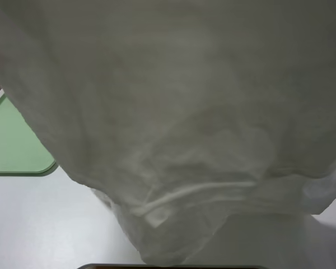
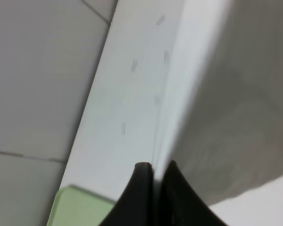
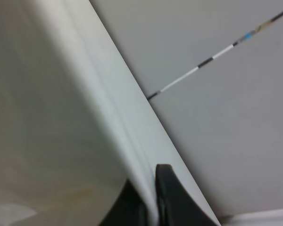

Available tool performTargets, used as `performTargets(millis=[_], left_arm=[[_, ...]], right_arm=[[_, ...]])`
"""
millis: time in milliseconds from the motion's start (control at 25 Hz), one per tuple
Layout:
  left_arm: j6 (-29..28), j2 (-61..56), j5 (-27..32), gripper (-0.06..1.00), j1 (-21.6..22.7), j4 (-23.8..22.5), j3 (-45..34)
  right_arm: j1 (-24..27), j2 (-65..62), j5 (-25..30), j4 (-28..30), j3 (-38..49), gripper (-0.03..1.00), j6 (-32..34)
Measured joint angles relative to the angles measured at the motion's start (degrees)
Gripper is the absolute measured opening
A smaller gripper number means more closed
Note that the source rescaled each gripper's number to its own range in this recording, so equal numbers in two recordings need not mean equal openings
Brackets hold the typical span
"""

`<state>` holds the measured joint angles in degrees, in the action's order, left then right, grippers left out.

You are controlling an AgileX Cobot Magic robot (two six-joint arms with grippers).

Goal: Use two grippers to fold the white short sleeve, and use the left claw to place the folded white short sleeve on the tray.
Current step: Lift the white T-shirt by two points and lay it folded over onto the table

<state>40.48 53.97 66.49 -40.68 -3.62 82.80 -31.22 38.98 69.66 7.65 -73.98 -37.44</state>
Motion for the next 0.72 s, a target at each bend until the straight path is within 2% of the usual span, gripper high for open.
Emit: performTargets(millis=[80, 120, 200, 320, 440, 560, 720], left_arm=[[0.0, 1.92, -0.07, 0.0, 0.0, -4.77, -3.65], [0.0, 1.92, -0.07, 0.0, 0.0, -4.77, -3.65], [0.0, 4.91, -0.46, 0.0, -0.26, -8.94, -5.81], [-0.07, 7.72, -0.92, 0.0, -0.27, -11.84, -6.46], [-0.06, 11.97, -4.23, 0.0, -0.27, -17.89, -6.68], [-0.08, 16.6, -8.18, 0.0, 0.14, -23.61, -6.68], [-0.38, 21.59, -15.34, 0.0, 3.96, -24.53, -6.68]], right_arm=[[0.0, 1.72, -0.06, 1.65, 0.0, 0.0, 0.0], [0.0, 2.86, -0.12, 2.8, 0.0, 0.0, 0.01], [0.0, 5.64, -0.28, 5.59, 0.0, 0.0, 0.06], [-0.2, 13.28, -0.91, 11.64, 0.0, 0.0, 0.99], [0.26, 18.29, -3.31, 14.55, 0.0, 0.0, 1.75], [2.59, 21.72, -6.45, 15.12, 0.0, 0.0, 1.88], [9.76, 28.17, -14.26, 13.62, 0.02, 0.0, 2.0]])
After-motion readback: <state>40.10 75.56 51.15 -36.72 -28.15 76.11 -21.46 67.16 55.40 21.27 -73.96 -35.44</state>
